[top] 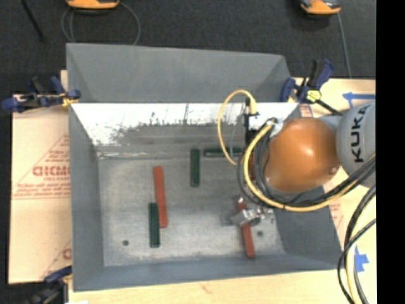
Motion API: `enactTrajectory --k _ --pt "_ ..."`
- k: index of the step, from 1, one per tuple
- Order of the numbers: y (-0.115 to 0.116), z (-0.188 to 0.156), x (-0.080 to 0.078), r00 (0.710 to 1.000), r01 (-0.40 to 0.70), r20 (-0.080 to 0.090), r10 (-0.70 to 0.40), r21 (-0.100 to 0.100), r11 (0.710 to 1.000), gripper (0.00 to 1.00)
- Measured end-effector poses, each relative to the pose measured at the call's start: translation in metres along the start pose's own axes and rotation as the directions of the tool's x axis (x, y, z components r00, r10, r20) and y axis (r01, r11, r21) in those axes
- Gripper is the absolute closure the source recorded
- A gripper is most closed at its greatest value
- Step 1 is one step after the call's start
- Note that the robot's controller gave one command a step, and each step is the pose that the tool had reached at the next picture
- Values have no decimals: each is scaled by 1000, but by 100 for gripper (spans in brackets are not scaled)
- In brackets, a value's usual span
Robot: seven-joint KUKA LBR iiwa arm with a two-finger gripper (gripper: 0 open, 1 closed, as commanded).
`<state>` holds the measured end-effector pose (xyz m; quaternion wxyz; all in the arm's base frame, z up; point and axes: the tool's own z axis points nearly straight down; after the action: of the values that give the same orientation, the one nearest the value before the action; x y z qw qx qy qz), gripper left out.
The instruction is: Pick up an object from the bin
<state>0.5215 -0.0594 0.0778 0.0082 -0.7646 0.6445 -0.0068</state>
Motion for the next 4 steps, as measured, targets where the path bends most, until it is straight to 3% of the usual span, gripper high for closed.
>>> enactTrajectory --k 1,2,3,4 --pt "-2 4 4 997 82 -1 -82 1 997 100" --pt "-7 -29 -8 996 87 1 -87 -17 996 100" --pt "10 -2 21 989 147 4 -147 -11 989 100" --pt "24 2 42 870 492 8 -492 8 870 100"
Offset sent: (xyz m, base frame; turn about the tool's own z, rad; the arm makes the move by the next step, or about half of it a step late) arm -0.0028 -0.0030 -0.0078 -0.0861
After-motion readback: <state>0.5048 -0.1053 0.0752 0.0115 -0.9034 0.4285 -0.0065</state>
